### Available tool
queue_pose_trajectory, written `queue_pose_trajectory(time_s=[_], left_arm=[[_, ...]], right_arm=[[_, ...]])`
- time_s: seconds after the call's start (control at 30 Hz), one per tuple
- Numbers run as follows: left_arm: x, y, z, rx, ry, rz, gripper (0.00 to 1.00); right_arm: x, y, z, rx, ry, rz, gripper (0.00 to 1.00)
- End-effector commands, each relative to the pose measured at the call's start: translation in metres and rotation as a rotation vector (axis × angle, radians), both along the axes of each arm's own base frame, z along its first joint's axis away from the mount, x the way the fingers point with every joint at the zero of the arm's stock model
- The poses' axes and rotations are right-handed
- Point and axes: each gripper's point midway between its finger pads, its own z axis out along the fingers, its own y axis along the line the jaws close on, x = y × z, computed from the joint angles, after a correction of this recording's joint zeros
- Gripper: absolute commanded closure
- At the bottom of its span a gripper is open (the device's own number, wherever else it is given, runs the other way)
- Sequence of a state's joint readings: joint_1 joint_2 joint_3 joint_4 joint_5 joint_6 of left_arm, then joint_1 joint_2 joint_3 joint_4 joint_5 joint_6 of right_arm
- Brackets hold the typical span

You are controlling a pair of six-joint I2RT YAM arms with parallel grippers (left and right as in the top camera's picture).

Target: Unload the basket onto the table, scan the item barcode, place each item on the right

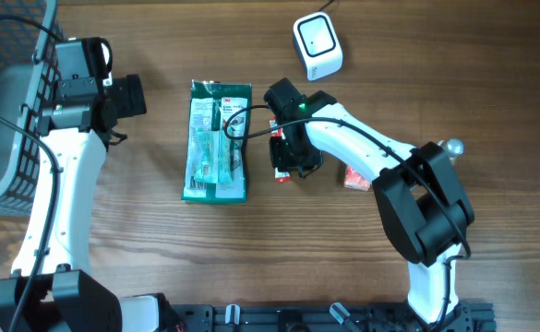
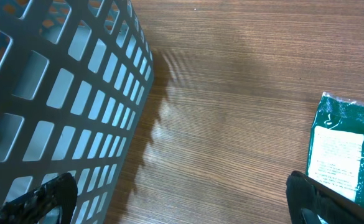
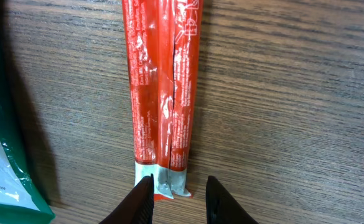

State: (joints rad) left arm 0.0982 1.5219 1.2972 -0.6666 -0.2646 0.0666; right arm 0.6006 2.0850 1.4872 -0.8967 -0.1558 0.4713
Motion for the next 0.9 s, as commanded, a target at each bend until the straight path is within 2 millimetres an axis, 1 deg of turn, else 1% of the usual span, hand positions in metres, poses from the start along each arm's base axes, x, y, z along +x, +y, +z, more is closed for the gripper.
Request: queue_pose_trajectory(time_s=[0.0, 0.2, 0.4, 0.5, 0.57, 0.67, 0.7, 0.87], left_arm=[[0.001, 0.001, 0.002, 0.007, -0.004, -0.004, 0.0], [0.001, 0.001, 0.002, 0.007, -0.004, -0.004, 0.0], [0.001, 0.001, 0.002, 0.007, -0.004, -0.004, 0.0], [0.001, 0.001, 0.002, 0.007, -0.004, -0.004, 0.0], [0.001, 0.001, 0.002, 0.007, -0.004, -0.004, 0.0], [0.001, 0.0, 0.002, 0.007, -0.004, -0.005, 0.0], [0.001, 0.001, 0.002, 0.007, -0.004, -0.004, 0.0], [0.001, 0.0, 0.002, 0.007, -0.004, -0.005, 0.0]], right_arm=[[-0.001, -0.002, -0.005, -0.015, -0.003, -0.004, 0.72], [-0.009, -0.007, -0.023, -0.017, 0.002, -0.007, 0.72], [-0.009, -0.007, -0.024, -0.015, 0.0, -0.003, 0.73], [-0.008, -0.006, -0.024, -0.015, -0.002, 0.001, 0.72], [-0.006, -0.005, -0.023, -0.01, -0.009, 0.003, 0.72], [0.002, 0.0, -0.012, 0.008, -0.033, 0.001, 0.69], [0.005, 0.005, -0.005, 0.031, -0.04, 0.002, 0.69], [-0.005, 0.004, -0.003, 0.031, 0.001, 0.004, 0.69]])
